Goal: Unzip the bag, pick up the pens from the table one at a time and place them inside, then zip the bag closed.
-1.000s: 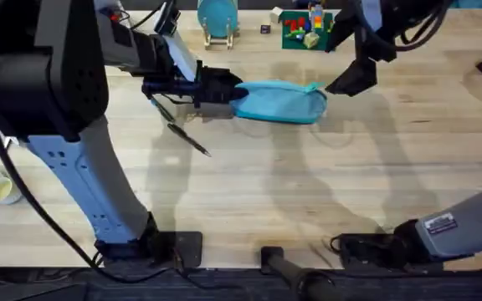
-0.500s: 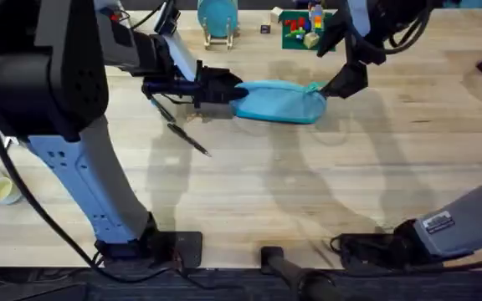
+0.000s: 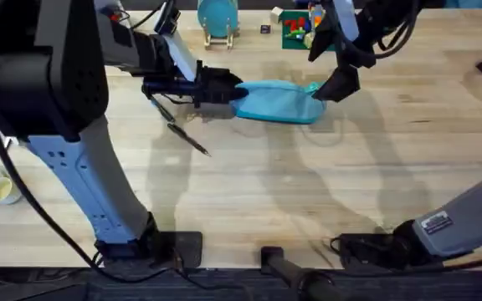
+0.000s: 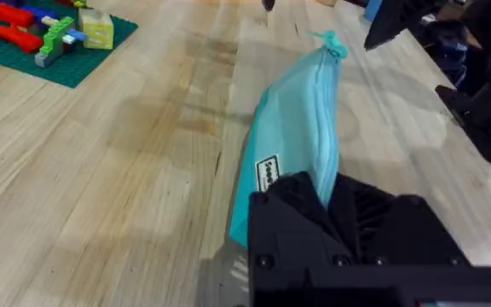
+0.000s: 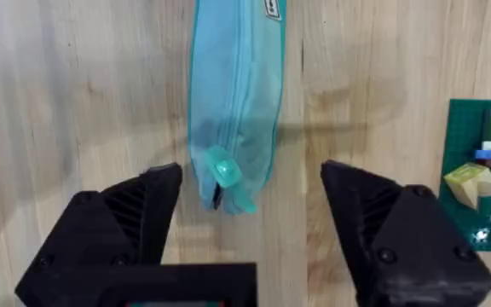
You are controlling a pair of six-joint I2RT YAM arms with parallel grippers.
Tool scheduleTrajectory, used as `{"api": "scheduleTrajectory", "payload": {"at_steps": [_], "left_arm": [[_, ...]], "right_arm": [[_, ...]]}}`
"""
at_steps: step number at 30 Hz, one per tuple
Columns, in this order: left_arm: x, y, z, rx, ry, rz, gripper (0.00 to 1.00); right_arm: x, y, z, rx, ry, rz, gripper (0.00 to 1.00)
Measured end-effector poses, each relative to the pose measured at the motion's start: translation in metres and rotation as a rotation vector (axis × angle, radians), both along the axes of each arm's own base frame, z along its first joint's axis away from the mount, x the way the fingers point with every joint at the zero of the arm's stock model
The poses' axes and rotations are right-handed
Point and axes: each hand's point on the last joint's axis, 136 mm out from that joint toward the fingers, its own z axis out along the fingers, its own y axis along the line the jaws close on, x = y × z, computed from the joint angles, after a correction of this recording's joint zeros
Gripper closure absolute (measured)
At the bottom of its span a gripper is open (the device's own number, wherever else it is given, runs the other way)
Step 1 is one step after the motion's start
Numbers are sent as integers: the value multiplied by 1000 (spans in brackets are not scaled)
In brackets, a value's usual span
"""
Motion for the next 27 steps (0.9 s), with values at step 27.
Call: {"api": "scheduleTrajectory", "payload": {"at_steps": [27], "left_arm": [[0,0,0,0,0,0,959]], "right_arm": [[-8,2,-2,12,40,3,41]]}}
